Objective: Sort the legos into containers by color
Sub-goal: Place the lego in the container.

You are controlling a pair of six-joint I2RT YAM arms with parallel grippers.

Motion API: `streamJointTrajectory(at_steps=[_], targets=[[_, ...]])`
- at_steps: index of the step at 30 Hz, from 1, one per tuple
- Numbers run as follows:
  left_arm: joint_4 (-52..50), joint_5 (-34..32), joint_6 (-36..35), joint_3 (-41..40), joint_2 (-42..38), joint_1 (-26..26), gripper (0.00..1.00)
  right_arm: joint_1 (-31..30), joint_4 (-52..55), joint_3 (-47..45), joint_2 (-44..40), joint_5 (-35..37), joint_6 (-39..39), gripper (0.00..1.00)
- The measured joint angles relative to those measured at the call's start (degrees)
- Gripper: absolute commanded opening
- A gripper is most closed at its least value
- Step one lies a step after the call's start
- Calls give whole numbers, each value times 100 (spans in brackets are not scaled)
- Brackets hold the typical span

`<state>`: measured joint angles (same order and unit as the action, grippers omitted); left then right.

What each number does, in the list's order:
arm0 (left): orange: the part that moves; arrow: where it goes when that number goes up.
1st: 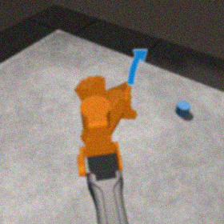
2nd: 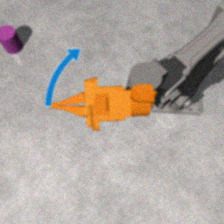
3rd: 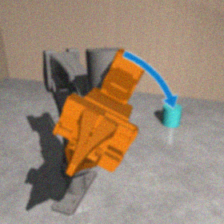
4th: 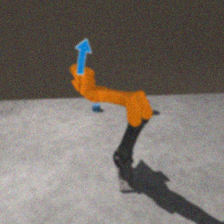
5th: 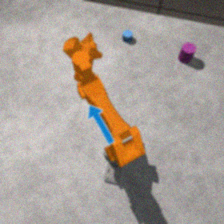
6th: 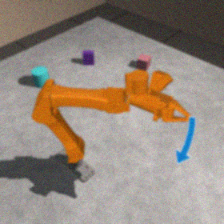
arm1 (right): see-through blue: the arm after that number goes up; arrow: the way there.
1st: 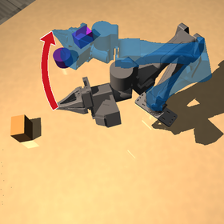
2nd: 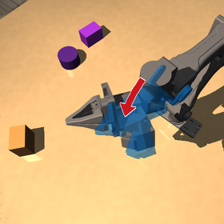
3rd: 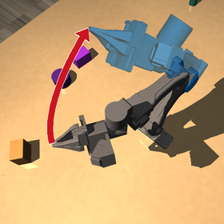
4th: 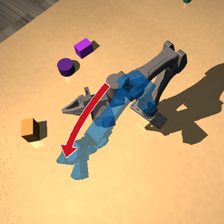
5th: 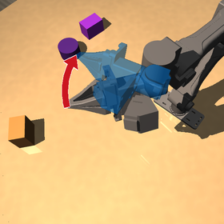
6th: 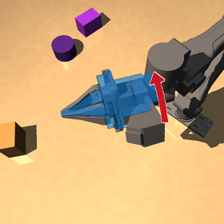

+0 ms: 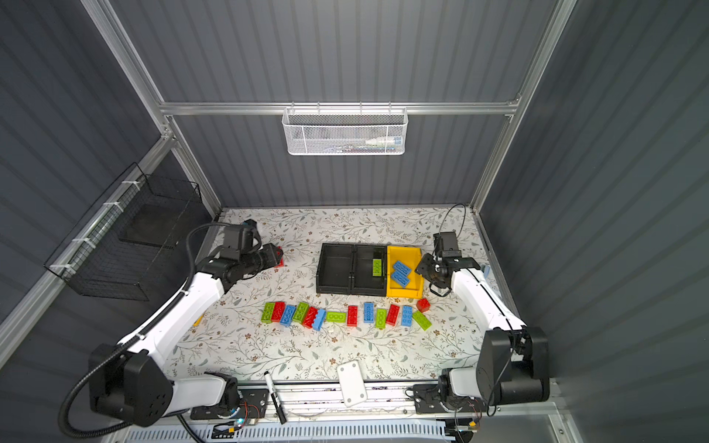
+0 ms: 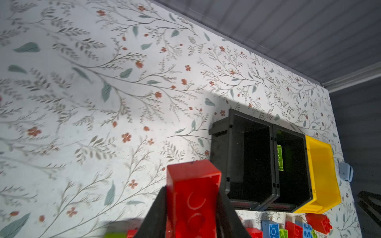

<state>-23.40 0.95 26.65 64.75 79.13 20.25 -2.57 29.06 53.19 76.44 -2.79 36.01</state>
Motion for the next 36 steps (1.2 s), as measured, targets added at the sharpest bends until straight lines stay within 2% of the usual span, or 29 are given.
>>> streamJointTrajectory(at_steps=[5,10,15,22,30,36], targets=[[-17,-162,-269,763,964,772,17,278,179,-479,-363,20,-22,57],[0,-140,-413,1290,1847,1193,17,411,358,-789,-605,20,-162,59],[11,-81,-420,1604,2579,1252,18,411,398,-1051,-789,-96,-199,61],[26,31,-422,1895,3003,1274,23,409,407,-1270,-772,-243,-374,66],[55,83,-420,2017,3202,1309,41,275,382,-1274,-566,-348,-651,69],[70,144,-411,2017,3309,1309,47,94,348,-1294,-348,-413,-739,69]])
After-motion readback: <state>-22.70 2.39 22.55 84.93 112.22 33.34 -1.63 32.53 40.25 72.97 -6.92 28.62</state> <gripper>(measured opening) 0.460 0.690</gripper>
